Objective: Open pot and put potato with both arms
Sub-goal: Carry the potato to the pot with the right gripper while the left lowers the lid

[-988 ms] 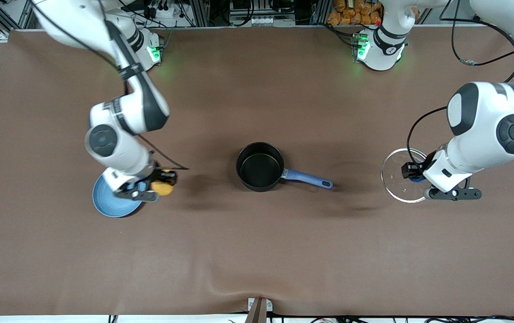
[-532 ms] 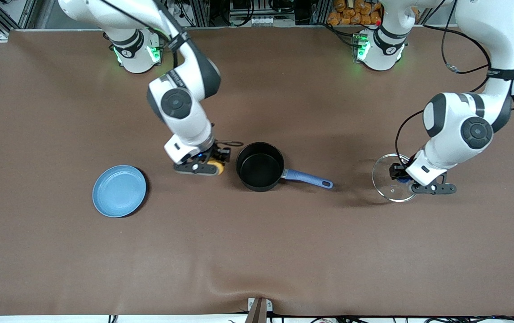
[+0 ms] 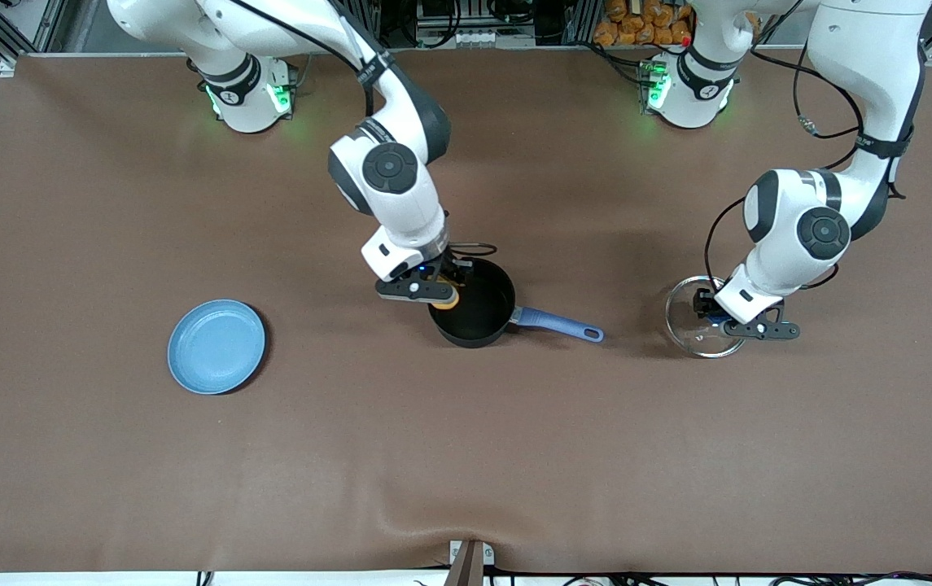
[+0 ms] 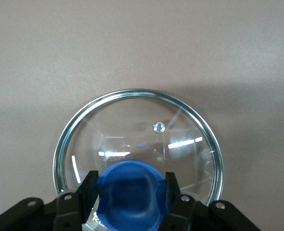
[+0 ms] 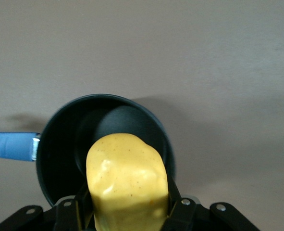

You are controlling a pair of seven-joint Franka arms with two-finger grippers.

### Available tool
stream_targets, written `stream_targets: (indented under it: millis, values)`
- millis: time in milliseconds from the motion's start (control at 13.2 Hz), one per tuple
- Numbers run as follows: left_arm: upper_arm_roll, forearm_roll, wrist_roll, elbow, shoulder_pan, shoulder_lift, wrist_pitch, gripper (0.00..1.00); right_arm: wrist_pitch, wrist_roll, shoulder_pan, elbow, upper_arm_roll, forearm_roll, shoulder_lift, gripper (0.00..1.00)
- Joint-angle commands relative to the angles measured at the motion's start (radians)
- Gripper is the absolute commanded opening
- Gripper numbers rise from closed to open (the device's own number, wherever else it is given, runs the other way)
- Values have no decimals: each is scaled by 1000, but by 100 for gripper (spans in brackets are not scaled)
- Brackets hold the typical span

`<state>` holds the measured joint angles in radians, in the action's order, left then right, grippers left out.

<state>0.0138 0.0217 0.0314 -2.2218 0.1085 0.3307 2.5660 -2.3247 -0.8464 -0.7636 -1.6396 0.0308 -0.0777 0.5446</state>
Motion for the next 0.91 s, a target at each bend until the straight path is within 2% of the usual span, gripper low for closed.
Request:
stream_targets:
  millis: [0,76,152,304,532,836]
  values:
    - [-2,21,-8,7,3,8,25,33,8,-65,-40,116,12,-2,98,20]
    - [-2,21,-8,10,8,8,23,88,5,-74,-52,138,14,2,125,18]
    - [-2,21,-8,11,7,4,23,100,-5,-74,-60,155,14,4,152,16]
    - [-2,21,-4,33,10,-27,8,100,-16,-74,-62,164,14,1,182,16]
    - [-3,21,1,108,10,-113,-149,100,-18,-100,-66,178,14,-2,218,13]
    - [-15,21,4,347,10,-157,-465,100,-19,-111,-65,233,14,-4,281,12]
